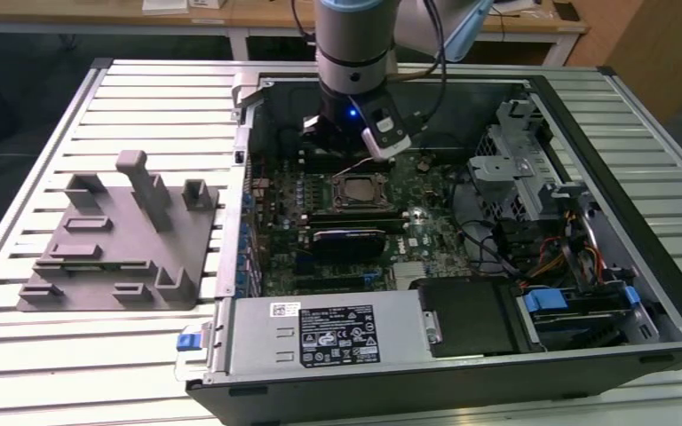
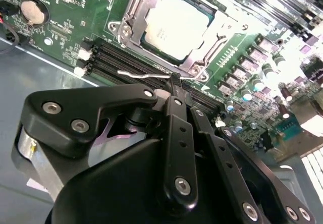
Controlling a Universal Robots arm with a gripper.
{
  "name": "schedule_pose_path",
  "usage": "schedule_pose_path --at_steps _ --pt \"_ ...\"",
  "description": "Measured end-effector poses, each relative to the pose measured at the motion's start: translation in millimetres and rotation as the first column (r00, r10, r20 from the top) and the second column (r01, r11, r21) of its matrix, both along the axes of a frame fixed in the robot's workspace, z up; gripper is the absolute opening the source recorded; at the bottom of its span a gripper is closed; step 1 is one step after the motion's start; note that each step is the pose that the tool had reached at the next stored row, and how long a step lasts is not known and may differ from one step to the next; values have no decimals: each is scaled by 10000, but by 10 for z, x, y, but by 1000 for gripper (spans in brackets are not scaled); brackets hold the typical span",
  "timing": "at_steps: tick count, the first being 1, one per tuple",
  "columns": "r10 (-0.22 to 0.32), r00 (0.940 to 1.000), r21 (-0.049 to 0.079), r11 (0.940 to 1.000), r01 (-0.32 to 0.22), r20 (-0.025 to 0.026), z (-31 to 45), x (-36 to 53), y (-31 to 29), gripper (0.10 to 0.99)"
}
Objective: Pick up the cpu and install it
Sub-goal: 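Install the first cpu locking lever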
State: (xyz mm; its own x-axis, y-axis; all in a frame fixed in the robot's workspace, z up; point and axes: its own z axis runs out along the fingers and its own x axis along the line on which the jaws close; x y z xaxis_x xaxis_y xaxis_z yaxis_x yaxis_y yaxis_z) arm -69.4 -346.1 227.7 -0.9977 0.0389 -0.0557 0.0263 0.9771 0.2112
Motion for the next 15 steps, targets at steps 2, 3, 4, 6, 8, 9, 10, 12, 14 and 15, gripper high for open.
schedule_pose_path --at_steps 2,3,4,6,8,9,10,12,14,15 --pt "-68 9999 -48 10000 69 104 -12 0 0 106" --pt "-110 9998 -74 9999 111 164 -16 0 0 106" --pt "-152 9996 -87 9998 154 224 -21 0 -1 106" --pt "-250 9992 -86 9996 253 311 -33 0 0 106" --pt "-335 9989 -85 9994 338 324 -48 1 3 106" --pt "-365 9988 -85 9993 368 323 -55 4 7 106" --pt "-391 9987 -87 9992 394 323 -61 8 12 106" --pt "-428 9986 -85 9990 431 324 -70 22 33 106" --pt "-447 9985 -90 9989 450 325 -77 33 67 106" --pt "-454 9984 -95 9989 457 324 -80 37 86 106"
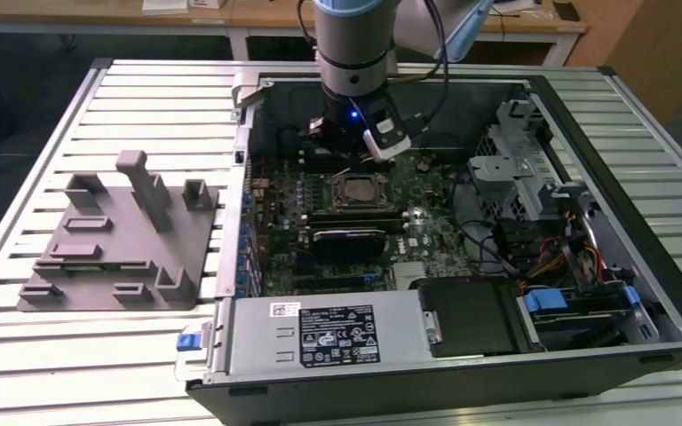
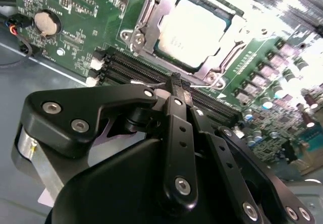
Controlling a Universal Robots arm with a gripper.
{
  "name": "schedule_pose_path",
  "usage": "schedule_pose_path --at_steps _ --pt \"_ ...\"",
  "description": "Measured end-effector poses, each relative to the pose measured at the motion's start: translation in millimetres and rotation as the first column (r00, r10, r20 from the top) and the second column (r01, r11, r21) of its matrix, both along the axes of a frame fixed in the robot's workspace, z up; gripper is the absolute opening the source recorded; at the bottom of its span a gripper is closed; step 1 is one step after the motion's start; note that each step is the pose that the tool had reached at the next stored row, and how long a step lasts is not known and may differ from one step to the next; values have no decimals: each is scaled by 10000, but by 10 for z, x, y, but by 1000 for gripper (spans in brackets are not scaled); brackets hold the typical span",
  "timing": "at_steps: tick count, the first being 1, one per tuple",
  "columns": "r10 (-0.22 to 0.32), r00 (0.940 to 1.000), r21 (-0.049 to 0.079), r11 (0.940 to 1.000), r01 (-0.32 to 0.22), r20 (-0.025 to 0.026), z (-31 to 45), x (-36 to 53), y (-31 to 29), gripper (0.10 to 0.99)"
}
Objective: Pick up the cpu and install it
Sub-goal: 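Install the first cpu locking lever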
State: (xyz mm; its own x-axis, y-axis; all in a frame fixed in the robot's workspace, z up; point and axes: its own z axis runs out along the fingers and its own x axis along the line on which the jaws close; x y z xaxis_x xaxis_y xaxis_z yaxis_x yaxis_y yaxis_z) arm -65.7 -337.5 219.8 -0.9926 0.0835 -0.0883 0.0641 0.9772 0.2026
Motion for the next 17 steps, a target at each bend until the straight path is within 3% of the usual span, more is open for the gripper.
schedule_pose_path --at_steps 9,12,17 --pt "-146 9999 -69 9999 146 0 -41 104 52 106" --pt "-274 9996 -147 9995 274 7 -50 129 64 106" --pt "-710 9974 -279 9971 712 78 -74 133 71 106"
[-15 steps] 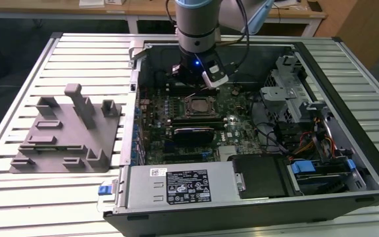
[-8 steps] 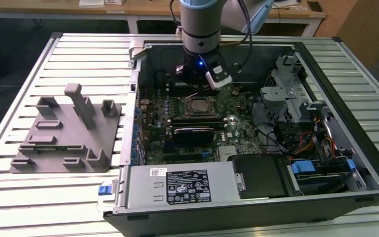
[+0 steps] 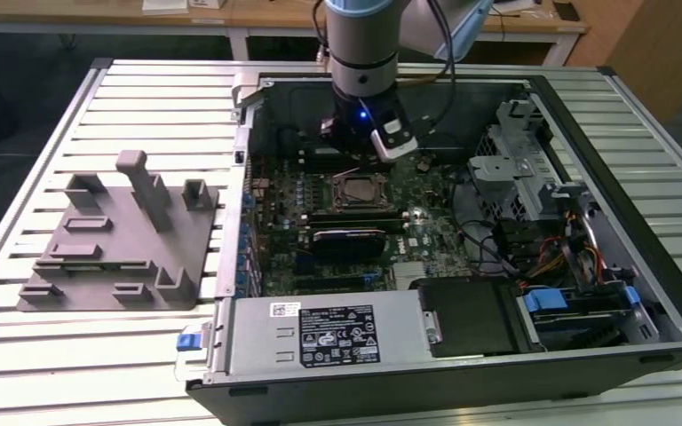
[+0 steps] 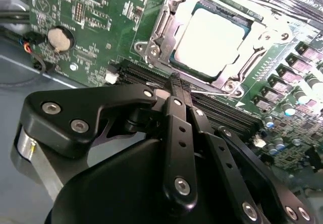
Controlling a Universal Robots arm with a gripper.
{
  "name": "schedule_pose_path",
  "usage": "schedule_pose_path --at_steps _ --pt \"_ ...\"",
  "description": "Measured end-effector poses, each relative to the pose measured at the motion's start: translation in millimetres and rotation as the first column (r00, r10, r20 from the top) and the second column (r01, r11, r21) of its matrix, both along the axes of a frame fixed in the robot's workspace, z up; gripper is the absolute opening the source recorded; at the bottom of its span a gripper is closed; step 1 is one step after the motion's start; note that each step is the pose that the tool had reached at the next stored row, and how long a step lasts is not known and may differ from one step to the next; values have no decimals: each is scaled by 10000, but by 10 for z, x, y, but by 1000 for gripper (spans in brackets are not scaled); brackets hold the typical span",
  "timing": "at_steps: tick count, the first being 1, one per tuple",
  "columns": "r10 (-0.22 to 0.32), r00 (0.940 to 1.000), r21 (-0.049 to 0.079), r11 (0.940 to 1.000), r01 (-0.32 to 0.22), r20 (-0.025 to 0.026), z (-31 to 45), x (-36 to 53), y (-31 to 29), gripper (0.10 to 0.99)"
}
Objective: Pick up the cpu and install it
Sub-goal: 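Install the first cpu locking lever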
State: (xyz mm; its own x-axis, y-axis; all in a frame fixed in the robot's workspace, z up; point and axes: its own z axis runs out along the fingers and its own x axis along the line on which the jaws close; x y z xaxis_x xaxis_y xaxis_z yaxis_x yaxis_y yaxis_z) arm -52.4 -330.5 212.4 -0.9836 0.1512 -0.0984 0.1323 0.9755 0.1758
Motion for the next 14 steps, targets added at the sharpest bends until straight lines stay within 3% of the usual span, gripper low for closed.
schedule_pose_path --at_steps 7,12,14 --pt "-373 9991 -57 9993 374 216 -49 -1 22 106" --pt "-567 9980 -53 9984 569 277 -71 -10 73 106" --pt "-905 9955 -50 9959 907 294 -86 -15 84 106"
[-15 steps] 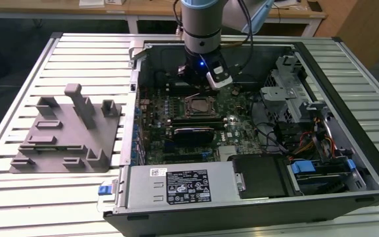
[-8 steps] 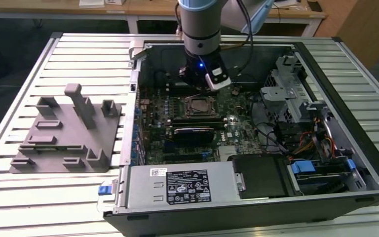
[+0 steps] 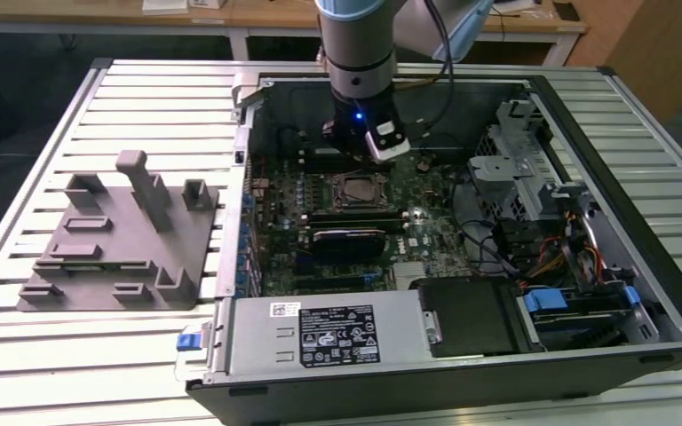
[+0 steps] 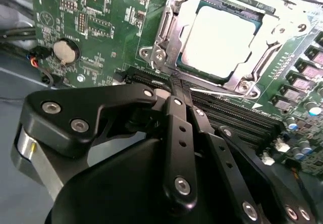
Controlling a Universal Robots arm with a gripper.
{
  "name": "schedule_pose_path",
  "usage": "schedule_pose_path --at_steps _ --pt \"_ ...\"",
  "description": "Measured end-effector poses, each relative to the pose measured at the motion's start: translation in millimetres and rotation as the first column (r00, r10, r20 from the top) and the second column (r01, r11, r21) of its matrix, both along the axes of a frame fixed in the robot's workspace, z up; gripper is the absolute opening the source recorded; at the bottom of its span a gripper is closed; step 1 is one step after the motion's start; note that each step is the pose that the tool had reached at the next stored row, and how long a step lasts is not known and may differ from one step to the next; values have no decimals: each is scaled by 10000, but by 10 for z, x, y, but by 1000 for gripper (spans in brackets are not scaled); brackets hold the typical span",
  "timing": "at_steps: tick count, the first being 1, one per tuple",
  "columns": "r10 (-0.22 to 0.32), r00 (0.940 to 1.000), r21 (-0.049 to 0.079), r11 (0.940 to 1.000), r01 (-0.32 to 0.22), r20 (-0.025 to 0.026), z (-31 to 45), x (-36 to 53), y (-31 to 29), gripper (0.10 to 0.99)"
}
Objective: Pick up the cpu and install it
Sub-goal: 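Install the first cpu locking lever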
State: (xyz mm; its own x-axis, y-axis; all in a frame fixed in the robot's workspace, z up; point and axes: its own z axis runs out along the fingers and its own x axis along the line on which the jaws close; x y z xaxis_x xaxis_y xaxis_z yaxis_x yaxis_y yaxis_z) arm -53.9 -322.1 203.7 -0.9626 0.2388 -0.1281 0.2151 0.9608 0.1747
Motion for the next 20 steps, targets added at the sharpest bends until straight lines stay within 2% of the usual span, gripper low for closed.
schedule_pose_path --at_steps 6,13,20 --pt "-646 9979 -1 9979 646 24 -22 -21 10 106" --pt "-918 9958 -1 9958 918 25 -35 -89 63 106" --pt "-1207 9927 -42 9927 1207 42 -55 -92 106 106"
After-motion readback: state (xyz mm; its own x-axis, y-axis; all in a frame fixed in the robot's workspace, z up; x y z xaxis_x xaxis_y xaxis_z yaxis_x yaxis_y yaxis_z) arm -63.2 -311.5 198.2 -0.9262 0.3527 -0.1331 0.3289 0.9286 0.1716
